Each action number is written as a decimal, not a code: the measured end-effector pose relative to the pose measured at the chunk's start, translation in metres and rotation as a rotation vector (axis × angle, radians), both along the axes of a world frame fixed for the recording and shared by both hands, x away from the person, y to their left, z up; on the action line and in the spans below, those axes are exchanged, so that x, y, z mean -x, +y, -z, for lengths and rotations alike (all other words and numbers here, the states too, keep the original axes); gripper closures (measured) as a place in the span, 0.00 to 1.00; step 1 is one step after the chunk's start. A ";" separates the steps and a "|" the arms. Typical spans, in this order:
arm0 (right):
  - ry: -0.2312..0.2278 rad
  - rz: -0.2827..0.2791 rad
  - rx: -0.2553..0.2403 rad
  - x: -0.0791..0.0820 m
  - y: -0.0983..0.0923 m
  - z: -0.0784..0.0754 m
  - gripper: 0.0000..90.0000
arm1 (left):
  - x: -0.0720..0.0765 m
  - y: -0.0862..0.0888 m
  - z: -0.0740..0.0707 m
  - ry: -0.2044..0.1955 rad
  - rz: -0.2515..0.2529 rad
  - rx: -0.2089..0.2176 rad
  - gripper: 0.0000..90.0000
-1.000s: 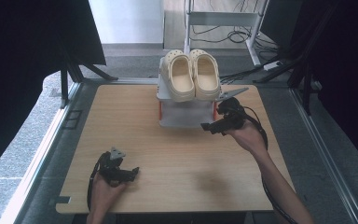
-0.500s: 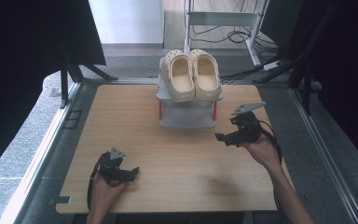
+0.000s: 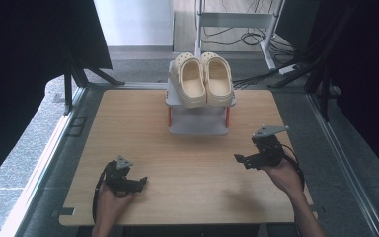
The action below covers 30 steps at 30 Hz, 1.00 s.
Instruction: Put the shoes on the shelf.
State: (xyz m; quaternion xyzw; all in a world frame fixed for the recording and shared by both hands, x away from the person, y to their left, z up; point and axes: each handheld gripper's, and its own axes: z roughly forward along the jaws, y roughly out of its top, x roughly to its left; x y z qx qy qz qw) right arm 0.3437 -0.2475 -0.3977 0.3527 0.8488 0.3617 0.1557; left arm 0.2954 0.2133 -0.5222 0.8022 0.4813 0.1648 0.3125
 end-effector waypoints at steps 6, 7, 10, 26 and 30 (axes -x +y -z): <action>0.004 0.015 -0.025 0.006 -0.003 0.023 0.08 | 0.000 0.000 0.000 0.001 0.001 -0.002 0.00; 0.009 0.018 -0.025 0.007 -0.003 0.028 0.08 | 0.000 0.000 0.000 0.001 0.002 -0.002 0.00; 0.024 0.020 -0.013 0.009 -0.004 0.043 0.08 | 0.000 0.000 0.000 0.000 0.001 -0.002 0.00; 0.071 0.062 -0.040 0.016 0.001 0.108 0.10 | 0.000 0.000 0.000 0.000 0.001 -0.002 0.00; 0.040 0.074 -0.031 0.019 0.005 0.120 0.10 | 0.000 0.000 0.000 0.000 0.001 -0.002 0.00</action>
